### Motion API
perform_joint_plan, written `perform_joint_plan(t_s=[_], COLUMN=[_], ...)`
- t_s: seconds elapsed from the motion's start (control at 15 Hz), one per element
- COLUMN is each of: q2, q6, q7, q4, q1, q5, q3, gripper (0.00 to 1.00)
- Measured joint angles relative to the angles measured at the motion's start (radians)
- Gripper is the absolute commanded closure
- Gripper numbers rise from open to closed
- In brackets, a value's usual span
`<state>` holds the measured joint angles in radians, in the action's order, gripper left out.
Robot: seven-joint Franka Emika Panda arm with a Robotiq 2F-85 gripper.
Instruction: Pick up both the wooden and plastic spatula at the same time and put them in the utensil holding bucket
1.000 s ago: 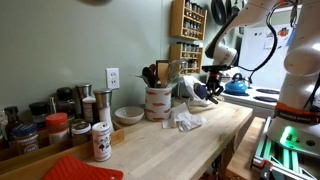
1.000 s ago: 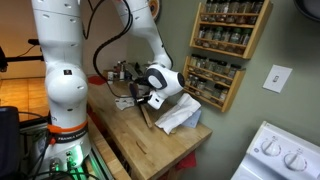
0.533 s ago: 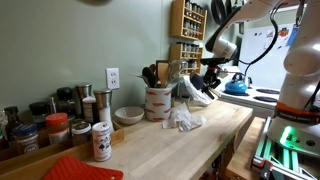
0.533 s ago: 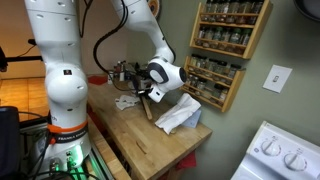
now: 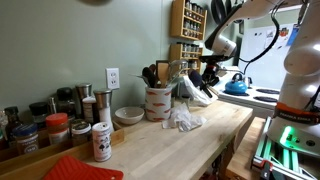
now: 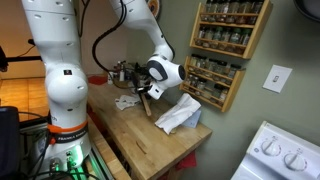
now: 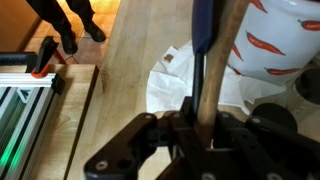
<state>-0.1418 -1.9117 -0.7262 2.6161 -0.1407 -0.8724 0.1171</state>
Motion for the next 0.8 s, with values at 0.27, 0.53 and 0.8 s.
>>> perform_joint_plan(t_s=[0.27, 0.53, 0.8], q2=[-0.08, -0.178, -0.266], q6=[0.046, 0.117, 0.153], q7=[-0.066, -0.157, -0.233], q4=[0.0, 0.001, 0.001], q1=[0.008, 0.011, 0.01], q5=[-0.014, -0.014, -0.02], q3=[-0.036, -0.064, -0.077], gripper=[0.96, 0.96, 0.96])
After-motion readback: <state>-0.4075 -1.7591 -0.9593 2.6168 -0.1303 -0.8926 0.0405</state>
